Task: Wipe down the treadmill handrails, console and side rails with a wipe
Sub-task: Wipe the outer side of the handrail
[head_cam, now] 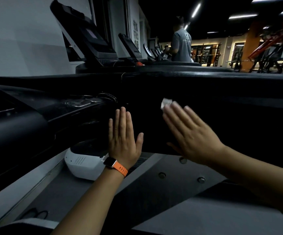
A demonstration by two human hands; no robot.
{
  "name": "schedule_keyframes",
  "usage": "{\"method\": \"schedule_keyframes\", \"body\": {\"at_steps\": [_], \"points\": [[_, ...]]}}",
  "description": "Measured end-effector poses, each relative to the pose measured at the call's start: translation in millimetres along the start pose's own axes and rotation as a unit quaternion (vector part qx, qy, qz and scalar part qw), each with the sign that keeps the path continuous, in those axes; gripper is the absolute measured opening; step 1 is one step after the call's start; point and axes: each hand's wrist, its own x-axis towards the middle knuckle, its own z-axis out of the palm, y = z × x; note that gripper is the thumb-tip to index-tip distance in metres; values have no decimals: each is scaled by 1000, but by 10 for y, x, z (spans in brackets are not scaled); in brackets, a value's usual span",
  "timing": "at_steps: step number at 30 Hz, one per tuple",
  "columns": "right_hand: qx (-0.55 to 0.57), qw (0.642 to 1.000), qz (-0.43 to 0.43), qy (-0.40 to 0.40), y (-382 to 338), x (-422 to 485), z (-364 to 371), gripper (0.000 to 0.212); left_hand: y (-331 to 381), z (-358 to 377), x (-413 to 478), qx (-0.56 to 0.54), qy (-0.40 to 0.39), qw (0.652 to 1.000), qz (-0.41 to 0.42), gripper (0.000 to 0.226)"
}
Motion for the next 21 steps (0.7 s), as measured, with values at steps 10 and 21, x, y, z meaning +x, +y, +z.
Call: {"method": "schedule_keyframes", "body": {"at_steps": [10, 21], "points": [[-4, 1000, -2, -15, 53, -223, -4, 82, 138, 6, 82, -12, 5, 1000, 14, 72], [-11, 999, -42, -33, -2, -612, 57, 83, 441, 42, 180, -23, 17, 998, 51, 73]]}}
